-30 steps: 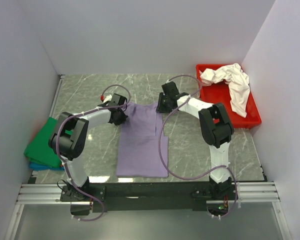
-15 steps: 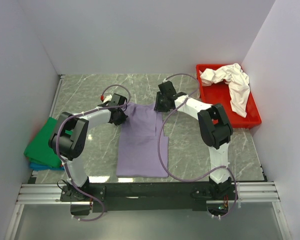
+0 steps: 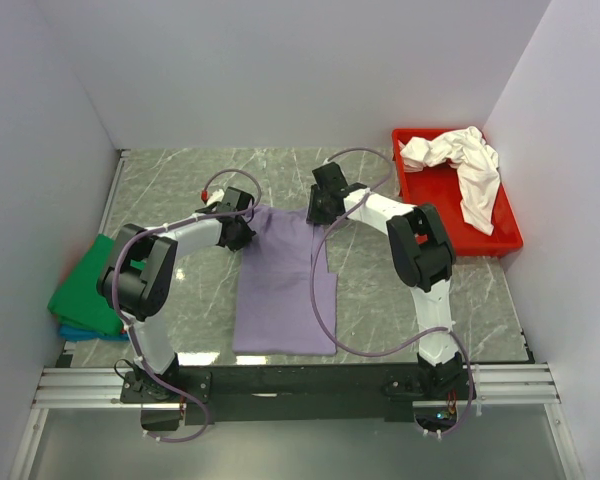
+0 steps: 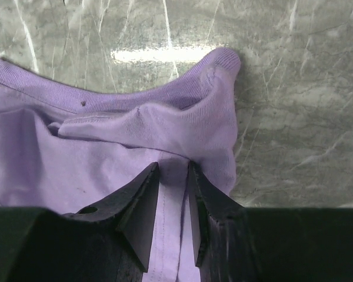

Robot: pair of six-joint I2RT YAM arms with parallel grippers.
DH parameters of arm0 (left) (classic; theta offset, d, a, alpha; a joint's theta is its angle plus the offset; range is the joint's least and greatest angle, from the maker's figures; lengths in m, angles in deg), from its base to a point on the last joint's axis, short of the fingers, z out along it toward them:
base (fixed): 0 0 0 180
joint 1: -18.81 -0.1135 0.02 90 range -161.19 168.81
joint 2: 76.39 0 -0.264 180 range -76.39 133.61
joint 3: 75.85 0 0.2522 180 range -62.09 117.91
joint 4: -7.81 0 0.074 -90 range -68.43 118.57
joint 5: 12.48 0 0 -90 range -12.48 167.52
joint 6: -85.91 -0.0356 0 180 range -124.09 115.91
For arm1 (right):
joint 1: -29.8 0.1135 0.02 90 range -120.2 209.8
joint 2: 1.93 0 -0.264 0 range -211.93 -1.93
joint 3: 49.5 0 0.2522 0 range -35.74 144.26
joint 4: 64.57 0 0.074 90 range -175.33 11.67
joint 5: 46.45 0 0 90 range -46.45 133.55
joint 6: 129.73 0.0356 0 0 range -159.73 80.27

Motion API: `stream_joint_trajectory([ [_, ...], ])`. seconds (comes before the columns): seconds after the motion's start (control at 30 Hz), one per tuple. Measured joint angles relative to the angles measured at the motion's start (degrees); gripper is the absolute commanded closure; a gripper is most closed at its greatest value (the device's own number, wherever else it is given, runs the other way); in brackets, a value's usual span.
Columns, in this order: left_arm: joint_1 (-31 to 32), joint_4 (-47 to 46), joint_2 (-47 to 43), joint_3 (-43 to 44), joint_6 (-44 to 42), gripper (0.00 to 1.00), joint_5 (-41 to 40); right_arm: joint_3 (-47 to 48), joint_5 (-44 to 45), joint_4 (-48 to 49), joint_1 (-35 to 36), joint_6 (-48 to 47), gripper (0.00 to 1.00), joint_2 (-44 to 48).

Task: Fold and stack the t-shirts
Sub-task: Fold the tshirt

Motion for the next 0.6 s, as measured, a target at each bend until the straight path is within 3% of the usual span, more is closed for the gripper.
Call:
stream_joint_trajectory([
  [0.17,0.0,0.0,0.0,0.0,0.0,0.99,0.0,0.0,-0.02,0.04,0.0,0.0,0.66,0.0],
  [0.6,0.0,0.0,-0.02,0.0,0.0,0.99,0.0,-0.72,-2.1,0.31,0.44,0.07,0.79,1.05],
])
